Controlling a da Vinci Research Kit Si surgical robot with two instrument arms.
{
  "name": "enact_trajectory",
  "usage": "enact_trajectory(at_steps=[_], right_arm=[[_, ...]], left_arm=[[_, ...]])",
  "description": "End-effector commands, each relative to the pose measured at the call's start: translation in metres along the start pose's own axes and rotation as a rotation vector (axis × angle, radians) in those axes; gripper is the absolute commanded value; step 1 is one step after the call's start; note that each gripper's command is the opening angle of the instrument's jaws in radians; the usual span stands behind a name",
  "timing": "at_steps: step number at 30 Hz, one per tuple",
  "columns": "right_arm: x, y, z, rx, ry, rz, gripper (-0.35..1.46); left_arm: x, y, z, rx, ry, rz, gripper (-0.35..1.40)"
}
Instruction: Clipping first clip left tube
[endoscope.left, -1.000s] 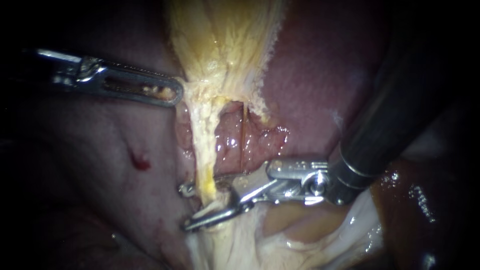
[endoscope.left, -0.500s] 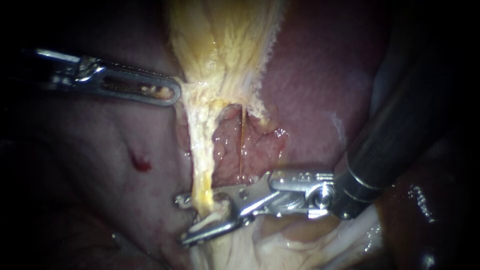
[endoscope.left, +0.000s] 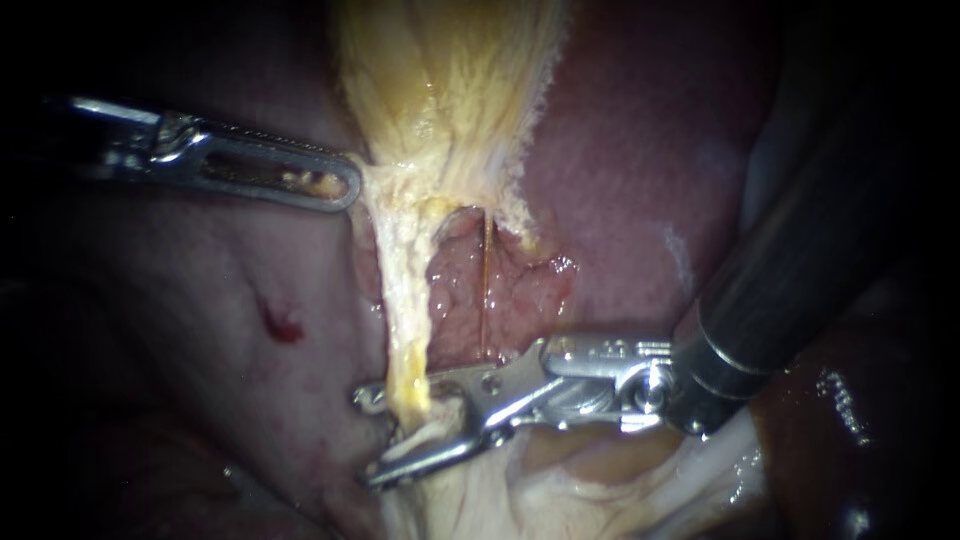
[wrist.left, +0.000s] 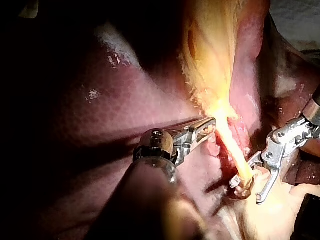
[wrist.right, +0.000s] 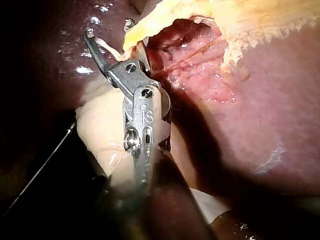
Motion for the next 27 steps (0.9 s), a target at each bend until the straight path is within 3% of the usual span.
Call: enact_trajectory(at_steps=[1,13,23,27], right_arm=[[0.0,0.0,0.0,0.0,0.0,0.0,0.49],[-0.0004,0.0002,-0.0007,0.001,-0.001,0.041,0.21],[0.0,-0.0002,-0.0014,0.004,0.001,0.079,-0.31],[-0.0001,-0.0004,-0.0016,0.003,-0.005,0.114,-0.35]], left_arm=[[0.0,0.0,0.0,0.0,0.0,0.0,-0.35],[0.0,0.0,0.0001,0.0,0.0,0.0,-0.35],[0.0,0.0001,0.0001,0.0,0.0,0.0,-0.35],[0.0,0.0001,0.0001,0.0,0.0,0.0,-0.35]])
